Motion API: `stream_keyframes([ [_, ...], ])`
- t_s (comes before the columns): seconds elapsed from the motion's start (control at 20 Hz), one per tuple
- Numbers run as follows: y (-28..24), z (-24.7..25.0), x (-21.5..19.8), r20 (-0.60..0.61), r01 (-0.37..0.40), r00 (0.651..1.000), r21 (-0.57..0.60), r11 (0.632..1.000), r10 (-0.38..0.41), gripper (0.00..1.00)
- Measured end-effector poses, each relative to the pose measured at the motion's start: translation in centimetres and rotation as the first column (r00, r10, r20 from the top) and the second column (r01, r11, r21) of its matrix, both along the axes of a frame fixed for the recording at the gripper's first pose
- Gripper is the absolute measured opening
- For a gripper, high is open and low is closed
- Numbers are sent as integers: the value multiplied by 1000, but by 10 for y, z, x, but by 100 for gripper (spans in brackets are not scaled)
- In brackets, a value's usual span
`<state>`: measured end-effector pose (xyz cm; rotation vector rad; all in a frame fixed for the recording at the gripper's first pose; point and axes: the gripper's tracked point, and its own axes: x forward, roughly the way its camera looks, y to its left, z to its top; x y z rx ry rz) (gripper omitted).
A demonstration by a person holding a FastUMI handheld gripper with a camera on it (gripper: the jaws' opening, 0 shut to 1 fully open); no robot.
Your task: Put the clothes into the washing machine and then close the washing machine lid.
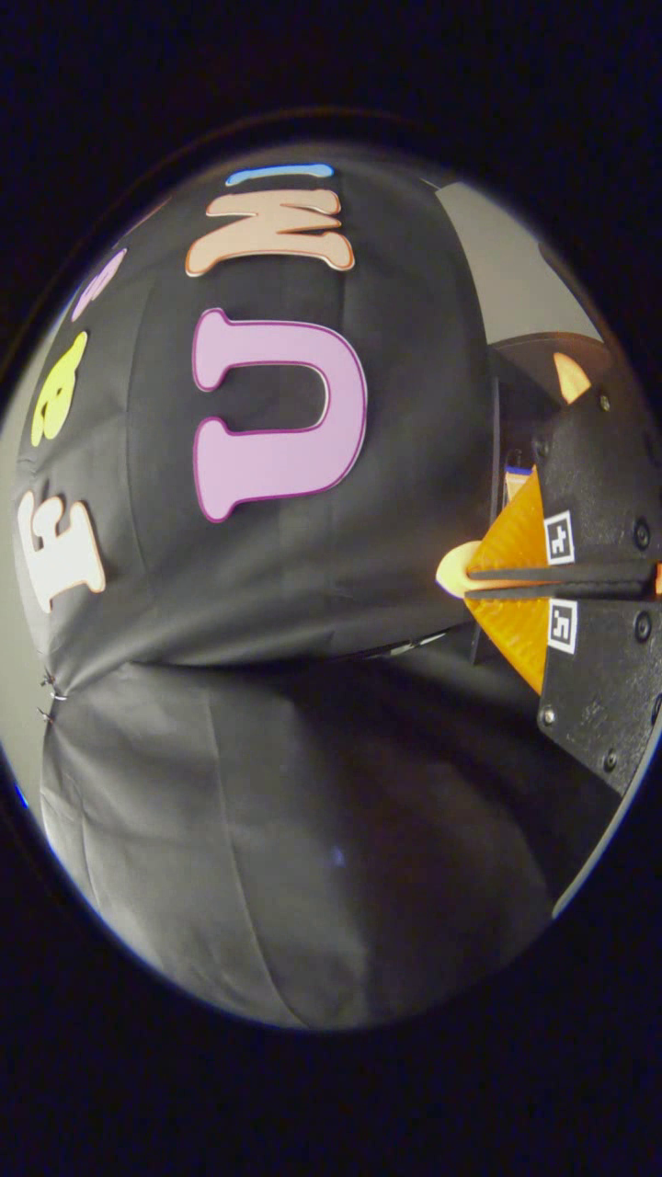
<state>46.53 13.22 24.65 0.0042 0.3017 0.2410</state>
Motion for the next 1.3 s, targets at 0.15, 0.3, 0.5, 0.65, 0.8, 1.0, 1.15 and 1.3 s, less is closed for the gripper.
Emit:
stream_keyframes([
  [0.15,1,-37,11,-49,-1,999,77,997,5,0],
  [0.3,4,-62,12,-59,0,998,36,999,2,0],
  [0.5,6,-98,18,-103,6,995,-29,1000,-9,0],
  [0.65,5,-89,22,-54,24,998,-32,999,-25,0],
  [0.8,7,-72,26,8,39,999,7,999,-39,0],
  [1.0,-11,-58,45,49,101,993,63,993,-104,20],
  [1.15,-18,-68,57,24,131,991,58,990,-132,41],
  [1.3,-23,-67,71,57,149,987,3,989,-149,63],
])
